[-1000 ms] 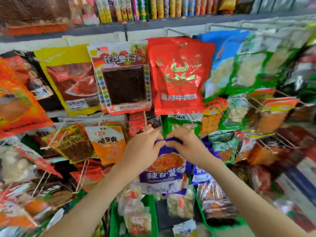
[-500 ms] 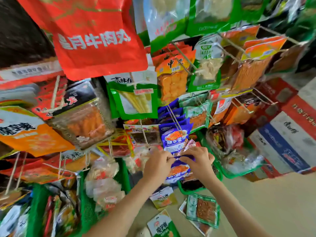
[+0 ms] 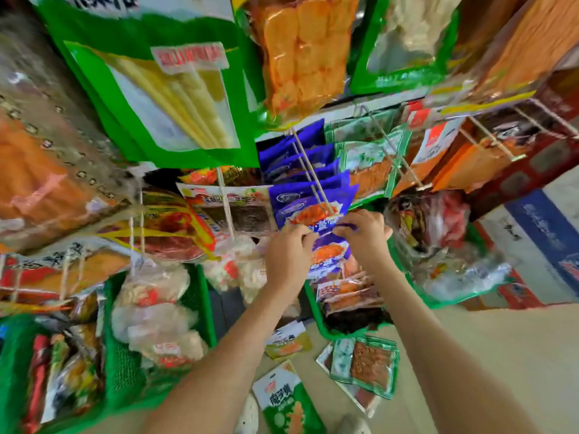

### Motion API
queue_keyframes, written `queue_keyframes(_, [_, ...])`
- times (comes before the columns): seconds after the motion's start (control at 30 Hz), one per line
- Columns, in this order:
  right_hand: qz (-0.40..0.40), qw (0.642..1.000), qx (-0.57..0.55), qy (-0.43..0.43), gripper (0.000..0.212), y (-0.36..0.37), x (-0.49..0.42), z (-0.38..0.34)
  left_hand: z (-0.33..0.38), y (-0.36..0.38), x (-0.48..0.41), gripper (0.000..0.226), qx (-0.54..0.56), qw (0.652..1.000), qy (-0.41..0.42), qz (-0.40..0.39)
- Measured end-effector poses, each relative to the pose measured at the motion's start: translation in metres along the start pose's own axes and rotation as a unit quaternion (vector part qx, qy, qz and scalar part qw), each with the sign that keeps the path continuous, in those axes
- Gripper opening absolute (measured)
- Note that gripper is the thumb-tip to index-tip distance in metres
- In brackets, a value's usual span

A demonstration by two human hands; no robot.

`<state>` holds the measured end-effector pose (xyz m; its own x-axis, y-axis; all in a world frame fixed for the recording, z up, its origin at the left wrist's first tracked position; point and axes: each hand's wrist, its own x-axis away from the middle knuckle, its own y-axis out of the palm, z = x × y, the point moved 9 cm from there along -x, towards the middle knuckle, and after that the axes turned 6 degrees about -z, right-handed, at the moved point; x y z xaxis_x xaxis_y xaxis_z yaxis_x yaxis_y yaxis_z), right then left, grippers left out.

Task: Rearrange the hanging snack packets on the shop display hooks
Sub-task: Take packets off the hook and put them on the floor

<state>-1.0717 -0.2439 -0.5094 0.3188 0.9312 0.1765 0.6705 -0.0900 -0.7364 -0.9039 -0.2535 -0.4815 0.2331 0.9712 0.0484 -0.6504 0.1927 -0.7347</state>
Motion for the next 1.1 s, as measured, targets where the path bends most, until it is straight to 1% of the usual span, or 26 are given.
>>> queue_keyframes(0.07, [0.024, 0.999, -0.034, -0.008, 0.013, -0.004, -0.012, 0.000, 0.004, -0.002, -0.009, 0.014, 0.002, 0.999, 0.016, 0.040])
queue_keyframes(0.13, [0.038, 0.997, -0.058, -0.038, 0.012, -0.009, -0.019, -0.006, 0.009, -0.005, -0.017, 0.013, -0.003, 0.997, 0.031, 0.075])
queue_keyframes(0.2, [0.048, 0.994, -0.077, -0.064, 0.009, -0.013, -0.024, -0.011, 0.011, -0.008, -0.024, 0.011, 0.000, 0.994, 0.043, 0.101])
queue_keyframes(0.27, [0.048, 0.993, -0.084, -0.072, 0.008, -0.014, -0.028, -0.014, 0.007, -0.006, -0.030, 0.010, 0.002, 0.993, 0.040, 0.107])
queue_keyframes(0.4, [0.013, 0.997, -0.058, -0.042, 0.013, 0.000, -0.040, -0.015, -0.001, -0.001, -0.040, 0.011, -0.025, 0.993, 0.021, 0.115])
queue_keyframes(0.47, [0.011, 0.999, -0.041, -0.028, 0.016, 0.003, -0.046, -0.018, 0.003, -0.001, -0.043, 0.009, -0.080, 0.988, 0.015, 0.129])
queue_keyframes(0.57, [0.032, 0.999, -0.009, -0.014, 0.025, -0.004, -0.045, -0.020, 0.009, 0.001, -0.036, 0.043, -0.144, 0.982, -0.014, 0.121])
queue_keyframes(0.67, [0.064, 0.998, 0.007, -0.027, 0.037, -0.023, -0.022, -0.022, 0.013, 0.006, -0.005, 0.077, -0.130, 0.986, -0.035, 0.095])
queue_keyframes(0.73, [0.094, 0.993, -0.004, -0.066, 0.043, -0.042, 0.003, -0.032, 0.015, 0.009, 0.016, 0.088, -0.120, 0.990, -0.042, 0.067])
queue_keyframes(0.8, [0.095, 0.990, -0.022, -0.105, 0.042, -0.057, 0.030, -0.046, 0.021, 0.003, 0.034, 0.085, -0.110, 0.992, -0.047, 0.037])
queue_keyframes(0.83, [0.077, 0.990, -0.035, -0.113, 0.040, -0.062, 0.043, -0.054, 0.027, -0.002, 0.042, 0.079, -0.091, 0.994, -0.052, 0.014])
queue_keyframes(0.9, [0.025, 0.988, -0.064, -0.136, 0.036, -0.068, 0.068, -0.077, 0.046, -0.019, 0.058, 0.062, -0.013, 0.999, -0.048, -0.021])
queue_keyframes(0.93, [-0.005, 0.986, -0.073, -0.151, 0.034, -0.070, 0.079, -0.094, 0.057, -0.033, 0.063, 0.055, 0.022, 0.999, -0.041, -0.019])
queue_keyframes(1.0, [-0.065, 0.979, -0.075, -0.180, 0.030, -0.073, 0.097, -0.131, 0.076, -0.066, 0.070, 0.046, 0.048, 0.998, -0.048, -0.007])
queue_keyframes(1.03, [-0.084, 0.975, -0.071, -0.195, 0.029, -0.077, 0.104, -0.151, 0.085, -0.085, 0.071, 0.043, 0.048, 0.997, -0.052, -0.001])
queue_keyframes(1.1, [-0.090, 0.972, -0.073, -0.204, 0.030, -0.091, 0.114, -0.183, 0.101, -0.120, 0.071, 0.036, 0.046, 0.998, -0.035, 0.015])
